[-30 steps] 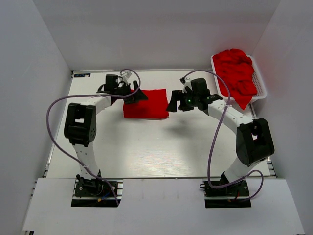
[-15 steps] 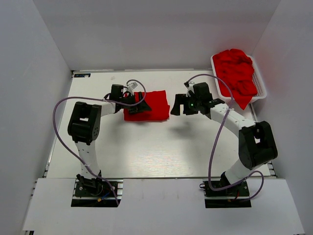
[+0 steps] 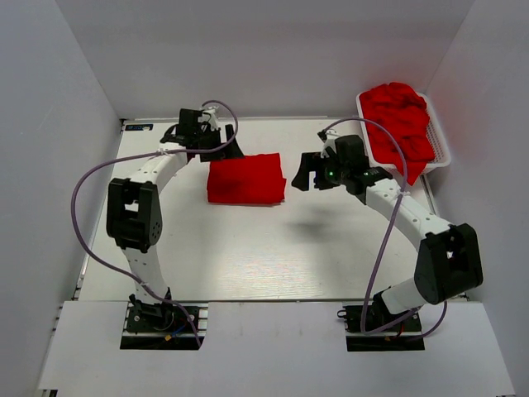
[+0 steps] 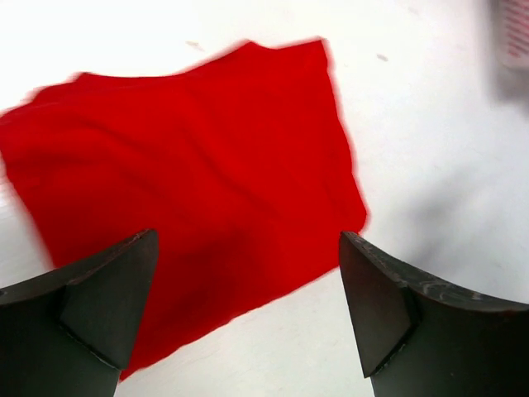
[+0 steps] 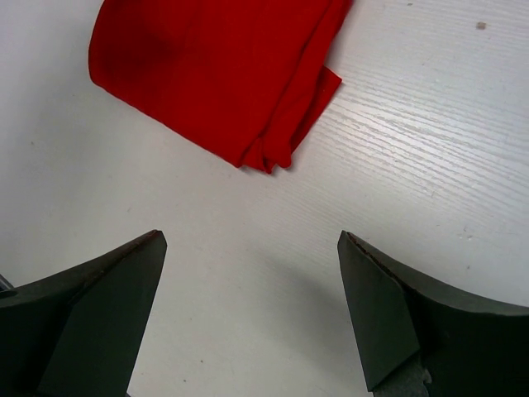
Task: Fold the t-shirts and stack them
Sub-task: Put the neatly folded tshirt into the corner of the board with the left arm
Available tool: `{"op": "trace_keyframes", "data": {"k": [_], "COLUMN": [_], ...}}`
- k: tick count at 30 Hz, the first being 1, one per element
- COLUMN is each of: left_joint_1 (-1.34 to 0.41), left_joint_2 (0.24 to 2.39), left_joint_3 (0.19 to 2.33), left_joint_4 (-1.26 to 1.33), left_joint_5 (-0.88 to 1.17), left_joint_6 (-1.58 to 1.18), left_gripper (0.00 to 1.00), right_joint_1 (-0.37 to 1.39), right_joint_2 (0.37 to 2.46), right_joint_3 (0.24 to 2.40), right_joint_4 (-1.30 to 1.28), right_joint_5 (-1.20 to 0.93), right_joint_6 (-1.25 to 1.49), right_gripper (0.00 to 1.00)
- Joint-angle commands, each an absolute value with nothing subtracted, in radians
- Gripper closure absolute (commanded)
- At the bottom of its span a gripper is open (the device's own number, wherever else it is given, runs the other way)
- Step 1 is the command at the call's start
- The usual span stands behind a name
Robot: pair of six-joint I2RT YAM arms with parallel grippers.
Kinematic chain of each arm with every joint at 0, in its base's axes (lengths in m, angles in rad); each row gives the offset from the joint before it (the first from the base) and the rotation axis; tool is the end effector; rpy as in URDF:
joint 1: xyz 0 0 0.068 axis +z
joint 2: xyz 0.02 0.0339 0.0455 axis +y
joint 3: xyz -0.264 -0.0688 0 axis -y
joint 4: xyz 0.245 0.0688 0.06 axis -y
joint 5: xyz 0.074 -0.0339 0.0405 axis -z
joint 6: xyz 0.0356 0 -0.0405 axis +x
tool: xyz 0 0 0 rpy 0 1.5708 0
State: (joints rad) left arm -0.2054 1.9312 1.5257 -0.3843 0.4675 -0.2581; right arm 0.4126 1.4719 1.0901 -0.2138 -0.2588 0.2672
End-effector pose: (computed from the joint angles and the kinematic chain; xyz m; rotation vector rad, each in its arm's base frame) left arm 0.4239 -0.1047 0.2439 0.1701 2.3800 -0.7748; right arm 0.3018 0.1420 0.2798 -0.3135 2.1993 0.6637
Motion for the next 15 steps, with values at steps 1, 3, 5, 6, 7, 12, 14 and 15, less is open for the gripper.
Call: {"op": "trace_keyframes", "data": {"k": [1, 3, 5, 6, 7, 12, 14, 15], "left_joint_1": [-0.196, -0.196, -0.196, -0.187, -0.187, -0.187, -0.187, -0.187], "left_joint_2": [1.899, 1.910, 1.924, 1.924, 1.934, 1.957, 1.997, 2.008], "left_joint_3": [1.568, 1.568, 1.543, 1.533, 1.513, 1.459, 1.459, 1.469], "left_joint_4": [-0.563, -0.592, -0.583, -0.572, -0.572, -0.534, -0.547, -0.558], "left_joint_5": [0.259, 0.226, 0.213, 0.204, 0.204, 0.179, 0.149, 0.137], "left_joint_6": [-0.215, -0.215, -0.206, -0.206, -0.206, -0.225, -0.235, -0.244], "left_gripper": [0.00, 0.00, 0.04, 0.06, 0.13, 0.20, 0.25, 0.28], "right_joint_1": [0.413, 0.413, 0.408, 0.410, 0.408, 0.410, 0.410, 0.410], "right_joint_2": [1.422, 1.391, 1.364, 1.359, 1.353, 1.318, 1.312, 1.309], "right_joint_3": [1.082, 1.071, 1.065, 1.066, 1.066, 1.045, 1.032, 1.025], "right_joint_4": [-0.242, -0.253, -0.274, -0.282, -0.293, -0.322, -0.324, -0.322], "right_joint_5": [-0.212, -0.180, -0.129, -0.121, -0.114, -0.069, -0.064, -0.060], "right_joint_6": [0.244, 0.244, 0.241, 0.236, 0.224, 0.210, 0.207, 0.204], "right_gripper": [0.10, 0.10, 0.10, 0.10, 0.10, 0.10, 0.10, 0.10]}}
